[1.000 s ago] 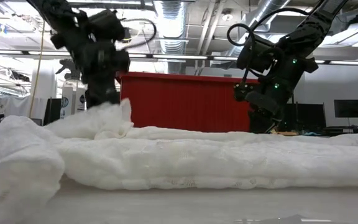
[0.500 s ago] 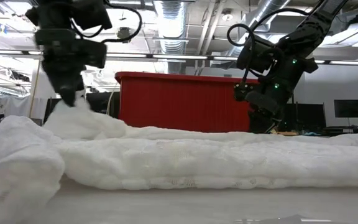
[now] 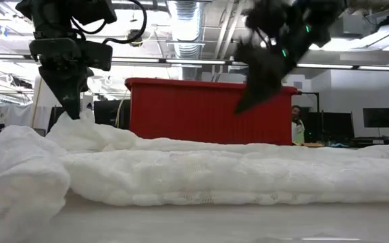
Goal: Fold Laundry from Bin
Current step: Fold the white blouse
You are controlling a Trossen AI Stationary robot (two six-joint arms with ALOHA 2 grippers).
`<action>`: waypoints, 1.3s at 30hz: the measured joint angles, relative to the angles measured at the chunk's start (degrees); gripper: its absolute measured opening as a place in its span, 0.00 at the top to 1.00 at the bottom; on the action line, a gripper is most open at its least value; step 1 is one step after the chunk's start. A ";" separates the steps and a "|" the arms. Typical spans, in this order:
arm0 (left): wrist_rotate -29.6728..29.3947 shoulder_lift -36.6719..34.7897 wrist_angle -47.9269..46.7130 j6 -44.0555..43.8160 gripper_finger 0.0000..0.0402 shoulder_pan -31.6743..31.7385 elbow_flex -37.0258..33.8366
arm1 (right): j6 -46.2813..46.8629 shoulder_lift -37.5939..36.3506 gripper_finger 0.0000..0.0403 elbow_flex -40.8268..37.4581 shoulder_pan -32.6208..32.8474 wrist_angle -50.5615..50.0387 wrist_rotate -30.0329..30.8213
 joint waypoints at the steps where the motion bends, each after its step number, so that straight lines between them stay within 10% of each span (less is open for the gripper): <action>1: -0.47 0.00 0.02 -0.36 1.00 0.00 0.00 | -0.35 0.91 0.83 1.99 1.20 -0.13 -0.08; 14: 0.09 -2.29 -0.03 -0.99 1.00 0.02 0.00 | -2.23 26.96 0.45 30.28 12.48 5.71 14.95; 23: -1.34 -5.07 -2.19 2.36 1.00 -0.07 0.00 | -7.47 40.56 0.57 42.64 15.73 2.02 21.93; 39: -4.50 -5.42 -0.62 5.08 1.00 -0.07 -0.02 | -12.30 43.96 0.64 46.67 12.64 -1.26 14.23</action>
